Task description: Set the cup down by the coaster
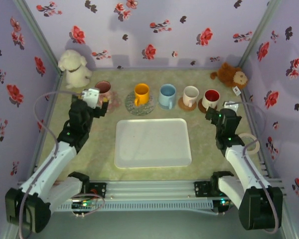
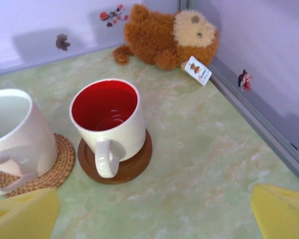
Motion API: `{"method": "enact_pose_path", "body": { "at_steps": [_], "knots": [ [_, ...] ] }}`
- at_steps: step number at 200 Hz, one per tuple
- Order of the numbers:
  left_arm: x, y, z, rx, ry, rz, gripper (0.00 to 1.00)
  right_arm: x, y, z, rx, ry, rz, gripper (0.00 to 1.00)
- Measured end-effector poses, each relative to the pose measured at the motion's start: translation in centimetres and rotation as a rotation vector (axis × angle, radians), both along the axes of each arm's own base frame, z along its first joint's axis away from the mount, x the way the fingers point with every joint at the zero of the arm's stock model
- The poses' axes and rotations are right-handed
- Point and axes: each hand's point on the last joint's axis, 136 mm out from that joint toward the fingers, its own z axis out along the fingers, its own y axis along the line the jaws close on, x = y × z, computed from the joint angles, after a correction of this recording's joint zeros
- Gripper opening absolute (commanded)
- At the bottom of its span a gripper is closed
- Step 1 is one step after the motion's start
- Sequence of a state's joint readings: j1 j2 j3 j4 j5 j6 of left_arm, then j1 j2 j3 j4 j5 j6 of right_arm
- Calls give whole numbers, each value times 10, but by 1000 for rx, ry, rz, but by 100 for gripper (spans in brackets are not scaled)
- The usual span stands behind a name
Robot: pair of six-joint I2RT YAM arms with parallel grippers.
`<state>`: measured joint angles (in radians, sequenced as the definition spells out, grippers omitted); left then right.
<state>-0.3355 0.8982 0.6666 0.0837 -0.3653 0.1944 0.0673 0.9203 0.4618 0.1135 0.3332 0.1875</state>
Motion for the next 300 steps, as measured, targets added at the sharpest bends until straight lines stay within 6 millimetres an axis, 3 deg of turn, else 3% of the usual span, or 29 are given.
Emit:
{"method": "enact_pose_path", "body": {
  "at_steps": [26, 66, 110, 154, 227, 243, 280, 300],
  "knots": [
    [-18, 37, -17, -15, -14, 132, 99, -6, -7, -7, -12, -60, -36, 99],
    [-30, 69, -64, -50, 34, 277, 100, -16, -20, -24, -34, -83, -106, 99],
    [-31, 85, -107, -62, 58, 382, 99, -15, -26, -29, -23, -128, -152, 99],
    [-28, 99, -134, -106, 39, 444, 99, -3, -28, -59, -41, -53, -159, 99],
    [8, 108, -175, -171, 60, 443, 100, 32, -22, -71, -45, -30, -112, 99],
    [16, 107, -179, -177, 74, 435, 99, 40, -18, -73, -43, -28, -90, 99],
    [39, 106, -156, -238, 17, 382, 99, 55, -6, -86, -41, 12, -6, 99],
    [45, 102, -163, -255, 29, 337, 99, 61, 1, -88, -30, 19, 39, 99]
  ]
}}
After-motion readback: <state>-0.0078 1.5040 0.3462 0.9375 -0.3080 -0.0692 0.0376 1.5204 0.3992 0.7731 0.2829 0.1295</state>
